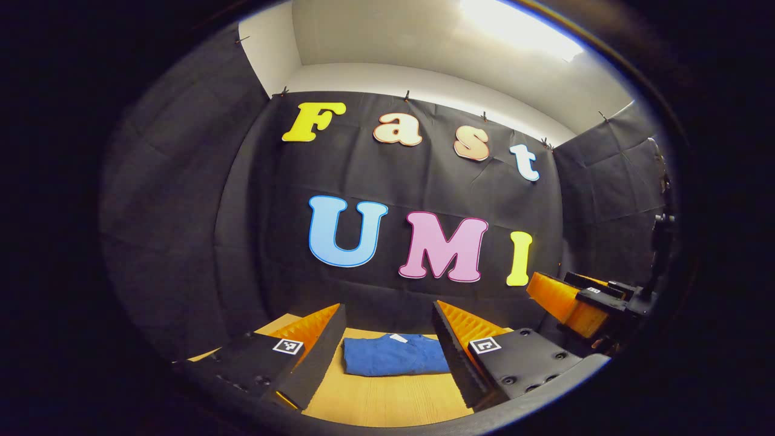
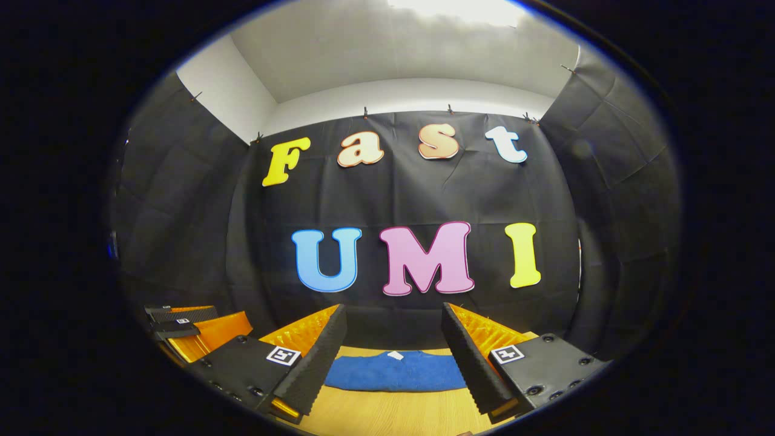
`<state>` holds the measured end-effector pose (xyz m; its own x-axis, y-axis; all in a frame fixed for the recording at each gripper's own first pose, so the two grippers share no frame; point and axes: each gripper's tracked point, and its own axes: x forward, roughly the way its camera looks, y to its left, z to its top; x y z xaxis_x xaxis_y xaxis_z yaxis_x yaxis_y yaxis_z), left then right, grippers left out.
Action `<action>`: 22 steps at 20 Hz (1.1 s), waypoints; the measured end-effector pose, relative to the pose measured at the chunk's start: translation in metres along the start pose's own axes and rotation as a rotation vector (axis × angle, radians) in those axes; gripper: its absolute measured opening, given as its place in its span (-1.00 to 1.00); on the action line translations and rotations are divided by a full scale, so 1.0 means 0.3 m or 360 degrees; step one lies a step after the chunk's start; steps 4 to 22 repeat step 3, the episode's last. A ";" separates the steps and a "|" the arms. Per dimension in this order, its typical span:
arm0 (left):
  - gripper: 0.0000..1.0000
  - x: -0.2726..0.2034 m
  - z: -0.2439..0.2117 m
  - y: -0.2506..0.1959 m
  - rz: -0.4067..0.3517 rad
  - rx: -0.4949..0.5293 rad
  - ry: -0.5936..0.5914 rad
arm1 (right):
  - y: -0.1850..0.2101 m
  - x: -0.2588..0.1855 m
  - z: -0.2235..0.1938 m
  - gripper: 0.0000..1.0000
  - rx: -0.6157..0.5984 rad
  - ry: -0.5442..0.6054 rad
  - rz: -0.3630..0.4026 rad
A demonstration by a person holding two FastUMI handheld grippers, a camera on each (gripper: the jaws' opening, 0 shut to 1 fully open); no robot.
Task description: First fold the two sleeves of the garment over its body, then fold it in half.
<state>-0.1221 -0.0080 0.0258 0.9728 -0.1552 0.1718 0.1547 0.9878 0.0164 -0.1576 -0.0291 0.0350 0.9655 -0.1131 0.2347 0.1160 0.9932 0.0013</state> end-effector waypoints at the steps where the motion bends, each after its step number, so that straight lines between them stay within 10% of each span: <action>1: 0.64 -0.001 -0.010 -0.017 -0.0041 0.0027 0.0011 | 0.003 -0.003 -0.011 0.79 0.0021 0.0023 0.0002; 22: 0.64 -0.007 -0.002 -0.017 -0.0044 0.0107 0.0002 | -0.006 -0.005 -0.010 0.79 0.0058 0.0031 -0.0016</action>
